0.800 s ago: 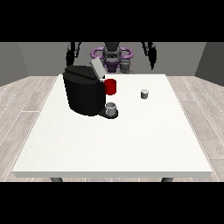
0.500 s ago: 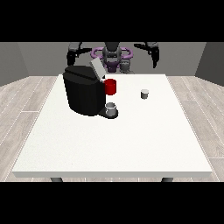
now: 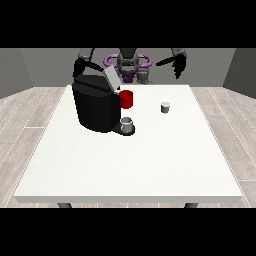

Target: Insert the coffee pod into the coffee machine and close the lid

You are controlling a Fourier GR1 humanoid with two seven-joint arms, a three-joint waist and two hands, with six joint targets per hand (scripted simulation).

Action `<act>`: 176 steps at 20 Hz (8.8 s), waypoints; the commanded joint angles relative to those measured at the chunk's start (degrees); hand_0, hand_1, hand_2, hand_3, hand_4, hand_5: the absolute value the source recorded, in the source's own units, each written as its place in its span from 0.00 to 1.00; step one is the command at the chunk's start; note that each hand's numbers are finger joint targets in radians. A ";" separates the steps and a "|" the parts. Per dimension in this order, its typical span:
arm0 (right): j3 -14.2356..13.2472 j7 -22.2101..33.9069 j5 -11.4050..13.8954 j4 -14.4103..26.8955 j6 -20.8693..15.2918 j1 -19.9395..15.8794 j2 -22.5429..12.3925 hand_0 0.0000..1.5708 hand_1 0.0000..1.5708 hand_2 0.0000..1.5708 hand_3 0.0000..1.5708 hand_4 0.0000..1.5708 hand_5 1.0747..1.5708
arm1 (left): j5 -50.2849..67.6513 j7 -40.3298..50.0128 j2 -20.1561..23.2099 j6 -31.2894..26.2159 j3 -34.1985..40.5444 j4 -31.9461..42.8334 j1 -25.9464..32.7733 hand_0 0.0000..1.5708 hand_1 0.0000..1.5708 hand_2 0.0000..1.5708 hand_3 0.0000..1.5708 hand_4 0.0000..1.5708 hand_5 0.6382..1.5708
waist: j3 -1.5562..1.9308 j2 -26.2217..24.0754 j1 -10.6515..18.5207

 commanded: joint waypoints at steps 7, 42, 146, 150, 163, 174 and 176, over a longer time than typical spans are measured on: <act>3.98 3.77 1.94 -1.10 -0.46 -5.30 2.94 0.00 0.00 0.00 0.00 0.00 1.00 | -3.54 4.06 7.82 -4.55 4.99 13.74 -13.34 0.00 0.00 0.00 0.00 0.00 1.00 | -0.02 5.23 -5.54; 6.05 0.72 1.23 8.38 1.45 -10.83 4.31 0.00 0.00 0.00 0.00 0.00 1.00 | -36.93 -4.03 7.42 12.41 -6.08 46.54 -27.32 0.56 0.56 0.64 0.52 0.18 1.00 | -0.03 11.80 -9.88; -3.05 4.76 0.78 13.65 -1.55 -24.80 -1.20 0.00 0.00 0.00 0.00 0.00 1.00 | -38.48 -2.67 11.18 -6.98 4.01 51.56 -68.11 0.75 0.75 0.74 0.65 0.00 1.00 | 0.01 17.49 -16.25; -2.65 3.44 0.95 12.72 -1.57 -26.67 -1.10 0.00 0.00 0.00 0.00 0.04 1.00 | -37.42 -3.89 12.60 -6.20 6.14 52.71 -69.89 0.71 0.71 0.72 0.63 0.00 1.00 | -0.01 21.03 -17.24; -3.16 0.77 1.36 15.31 -1.12 -25.95 -2.08 0.00 0.00 0.00 0.00 0.07 1.00 | -38.04 -4.55 11.53 -2.88 6.66 50.98 -71.64 0.81 0.81 0.79 0.62 0.00 1.00 | 0.03 21.17 -17.66; -0.88 4.82 3.67 11.16 -1.65 -27.89 -2.13 0.00 0.00 0.00 0.00 0.10 1.00 | -42.57 -5.89 14.25 1.88 5.11 51.37 -71.80 0.00 0.00 0.44 0.35 0.00 1.00 | 0.01 22.35 -19.86; -1.03 4.29 3.79 12.46 -3.61 -26.30 -0.26 0.00 0.00 0.00 0.00 0.00 1.00 | -42.66 -6.33 12.88 1.96 4.47 50.56 -70.11 0.00 0.00 0.40 0.32 0.00 1.00 | 0.02 21.11 -17.56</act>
